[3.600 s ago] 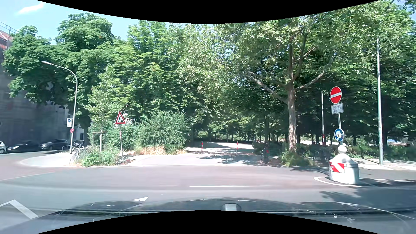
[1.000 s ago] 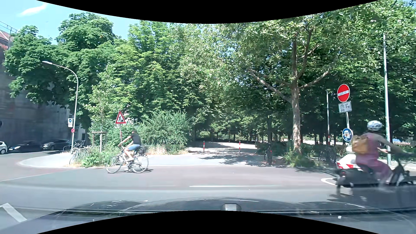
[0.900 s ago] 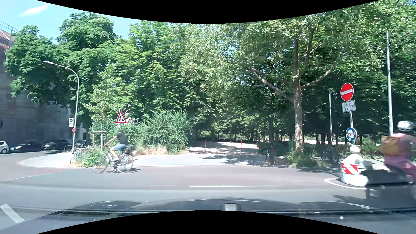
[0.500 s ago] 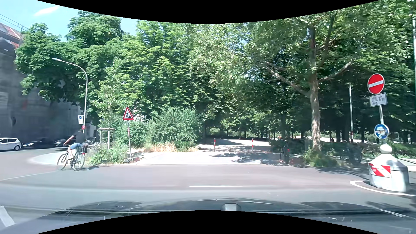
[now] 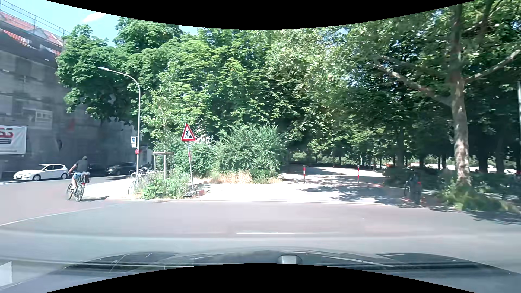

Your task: Follow the waypoints while adhering to traffic rules and regulations

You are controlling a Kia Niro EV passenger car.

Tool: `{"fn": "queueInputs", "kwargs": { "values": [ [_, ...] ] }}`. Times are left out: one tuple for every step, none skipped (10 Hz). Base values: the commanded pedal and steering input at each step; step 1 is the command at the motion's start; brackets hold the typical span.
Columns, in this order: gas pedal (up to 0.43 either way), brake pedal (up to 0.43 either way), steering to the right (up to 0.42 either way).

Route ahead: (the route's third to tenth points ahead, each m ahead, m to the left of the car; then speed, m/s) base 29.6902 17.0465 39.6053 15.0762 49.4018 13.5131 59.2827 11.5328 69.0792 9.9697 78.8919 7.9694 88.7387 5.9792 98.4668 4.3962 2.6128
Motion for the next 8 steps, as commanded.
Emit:
{"fn": "queueInputs", "kwargs": {
  "values": [
    [0.287,0.000,-0.551],
    [0.287,0.000,-0.550],
    [0.280,0.000,-0.549],
    [0.260,0.000,-0.548],
    [0.209,0.000,-0.544],
    [0.209,0.000,-0.540],
    [0.189,0.000,-0.533],
    [0.157,0.000,-0.519]
  ]
}}
